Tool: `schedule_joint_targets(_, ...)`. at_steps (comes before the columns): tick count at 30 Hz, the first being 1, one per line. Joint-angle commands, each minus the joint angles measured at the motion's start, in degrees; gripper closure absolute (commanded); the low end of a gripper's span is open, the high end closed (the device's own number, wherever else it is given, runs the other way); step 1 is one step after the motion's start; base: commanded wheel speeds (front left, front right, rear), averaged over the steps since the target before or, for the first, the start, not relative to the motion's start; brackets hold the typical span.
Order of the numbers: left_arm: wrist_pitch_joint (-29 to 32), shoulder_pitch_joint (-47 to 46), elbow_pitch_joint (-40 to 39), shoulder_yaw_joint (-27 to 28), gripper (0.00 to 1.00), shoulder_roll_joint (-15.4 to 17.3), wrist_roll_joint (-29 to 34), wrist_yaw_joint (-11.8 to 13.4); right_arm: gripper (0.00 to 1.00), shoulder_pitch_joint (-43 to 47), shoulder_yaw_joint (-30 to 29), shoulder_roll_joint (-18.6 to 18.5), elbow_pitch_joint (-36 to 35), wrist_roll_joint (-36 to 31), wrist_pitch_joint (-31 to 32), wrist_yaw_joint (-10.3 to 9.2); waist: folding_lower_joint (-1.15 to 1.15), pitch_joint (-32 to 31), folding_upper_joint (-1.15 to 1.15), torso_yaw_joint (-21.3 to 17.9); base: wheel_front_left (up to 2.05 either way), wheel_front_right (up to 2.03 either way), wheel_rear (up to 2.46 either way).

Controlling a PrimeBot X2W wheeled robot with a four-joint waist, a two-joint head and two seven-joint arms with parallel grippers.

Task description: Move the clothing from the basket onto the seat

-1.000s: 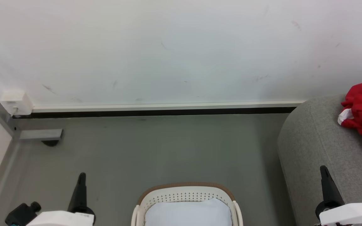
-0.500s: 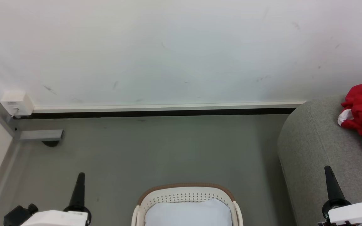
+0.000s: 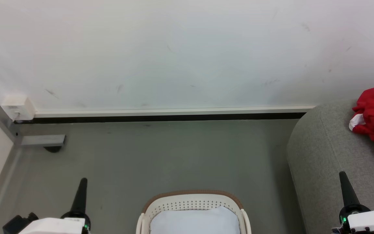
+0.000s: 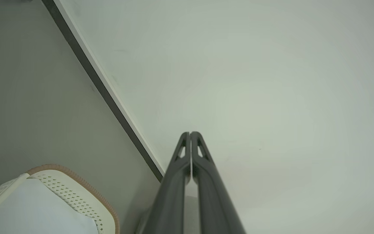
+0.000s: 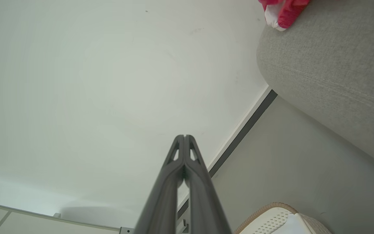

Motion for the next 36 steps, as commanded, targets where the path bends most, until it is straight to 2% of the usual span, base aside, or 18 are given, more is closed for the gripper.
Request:
schedule_joint_targets(1,0.41,-0.83,-0.51,0.31,1.00,0.47,-2.00,-0.31,1.00,0.13,-0.65,0.11,-0.83,1.24,0.40,-0.07,0.00,-0.02,0.00,0.01,0.00,0.00,0.00)
schedule_joint_targets(36,4.62,-0.93,-0.65,1.28,1.00,0.61,-17.07,-0.46,1.00,0.94,-4.44,1.34,-2.06,14.43,4.52,-0.10,0.00,-0.49,0.00,0.15,0.00,0.00,0.00)
